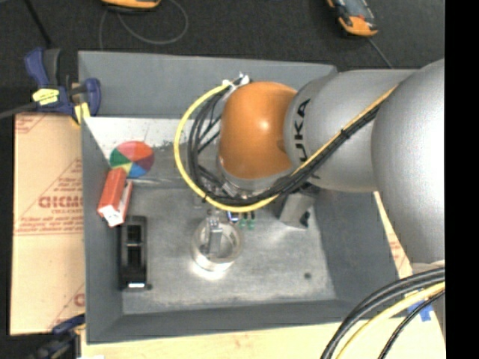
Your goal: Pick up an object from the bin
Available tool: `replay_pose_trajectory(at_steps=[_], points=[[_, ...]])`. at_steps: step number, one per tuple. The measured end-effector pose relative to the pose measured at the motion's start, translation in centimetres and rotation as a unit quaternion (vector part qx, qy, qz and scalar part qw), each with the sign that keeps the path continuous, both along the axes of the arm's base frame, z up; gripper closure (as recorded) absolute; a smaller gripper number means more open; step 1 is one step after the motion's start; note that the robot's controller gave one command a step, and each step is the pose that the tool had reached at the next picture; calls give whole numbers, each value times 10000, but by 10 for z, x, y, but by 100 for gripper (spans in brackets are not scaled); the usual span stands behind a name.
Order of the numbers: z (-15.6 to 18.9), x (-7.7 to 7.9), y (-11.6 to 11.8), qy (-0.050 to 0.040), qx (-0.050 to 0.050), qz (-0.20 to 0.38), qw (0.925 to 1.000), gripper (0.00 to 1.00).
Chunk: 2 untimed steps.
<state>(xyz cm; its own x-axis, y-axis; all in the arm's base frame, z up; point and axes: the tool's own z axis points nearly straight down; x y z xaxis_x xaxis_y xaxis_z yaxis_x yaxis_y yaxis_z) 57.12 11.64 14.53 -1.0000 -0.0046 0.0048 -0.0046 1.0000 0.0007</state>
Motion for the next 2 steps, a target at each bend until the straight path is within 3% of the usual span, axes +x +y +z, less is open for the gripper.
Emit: replay_pose_trajectory(at_steps=[1, 2], points=[[5, 2, -1, -39, 5, -26, 10000, 100], [5, 2, -1, -39, 6, -32, 10000, 0]])
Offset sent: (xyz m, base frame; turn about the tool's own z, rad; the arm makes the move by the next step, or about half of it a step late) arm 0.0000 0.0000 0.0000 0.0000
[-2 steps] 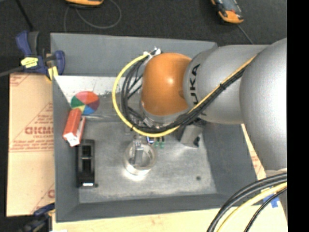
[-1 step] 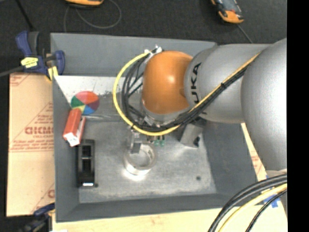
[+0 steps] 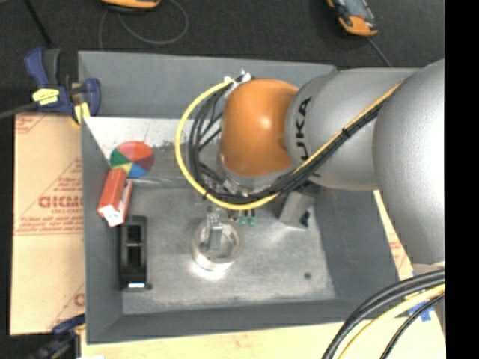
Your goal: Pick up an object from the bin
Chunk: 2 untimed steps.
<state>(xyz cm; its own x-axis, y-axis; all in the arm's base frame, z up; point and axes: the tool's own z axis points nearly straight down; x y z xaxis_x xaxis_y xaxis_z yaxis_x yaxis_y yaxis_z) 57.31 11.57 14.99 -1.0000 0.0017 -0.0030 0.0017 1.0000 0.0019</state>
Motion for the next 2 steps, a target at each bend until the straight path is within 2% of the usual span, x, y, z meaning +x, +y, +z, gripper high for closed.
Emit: replay_pose_trajectory(at_steps=[1, 2], points=[[0, 0, 0, 0, 0, 0, 10000, 0], [-36, -14, -21, -32, -1, 109, 9999, 0]])
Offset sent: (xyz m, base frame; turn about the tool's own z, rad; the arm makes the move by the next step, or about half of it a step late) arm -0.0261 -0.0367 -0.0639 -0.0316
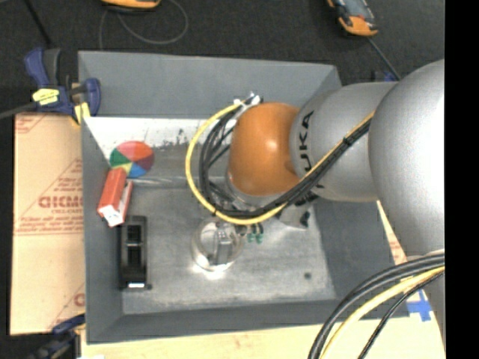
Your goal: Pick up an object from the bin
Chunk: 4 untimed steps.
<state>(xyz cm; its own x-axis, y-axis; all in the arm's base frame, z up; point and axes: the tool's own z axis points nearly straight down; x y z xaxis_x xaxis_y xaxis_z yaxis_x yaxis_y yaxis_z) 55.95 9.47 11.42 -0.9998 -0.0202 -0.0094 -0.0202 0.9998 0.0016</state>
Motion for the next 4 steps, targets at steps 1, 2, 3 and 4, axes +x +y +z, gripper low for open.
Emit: replay_pose_trajectory(at_steps=[1, 2, 3, 4], points=[[-20, 3, -14, 106, 12, -707, 9974, 0], [-21, 8, -21, 86, 40, -775, 9969, 0], [-21, 0, -37, -48, 56, -544, 9985, 0], [-28, 1, -63, -21, 76, -851, 9963, 0]])
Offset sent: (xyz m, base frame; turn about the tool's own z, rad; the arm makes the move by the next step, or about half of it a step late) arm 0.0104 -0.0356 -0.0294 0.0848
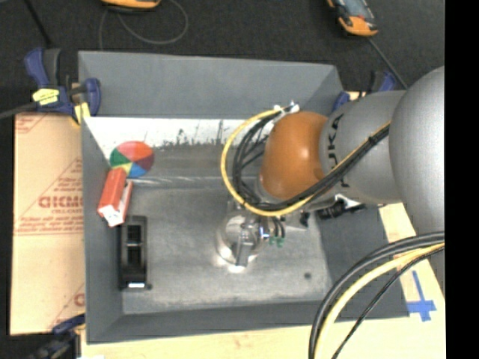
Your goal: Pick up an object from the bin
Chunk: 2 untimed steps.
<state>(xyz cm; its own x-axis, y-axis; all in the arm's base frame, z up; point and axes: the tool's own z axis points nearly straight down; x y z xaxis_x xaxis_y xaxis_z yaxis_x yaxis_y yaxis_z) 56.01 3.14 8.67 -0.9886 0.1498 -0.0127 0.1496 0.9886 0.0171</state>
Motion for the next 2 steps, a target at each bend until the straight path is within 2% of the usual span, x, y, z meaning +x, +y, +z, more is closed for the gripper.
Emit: replay_pose_trajectory(at_steps=[1, 2], points=[[9, 11, -20, 20, -62, 252, 9997, 0], [27, -9, -55, 52, -72, 3, 10000, 100]])
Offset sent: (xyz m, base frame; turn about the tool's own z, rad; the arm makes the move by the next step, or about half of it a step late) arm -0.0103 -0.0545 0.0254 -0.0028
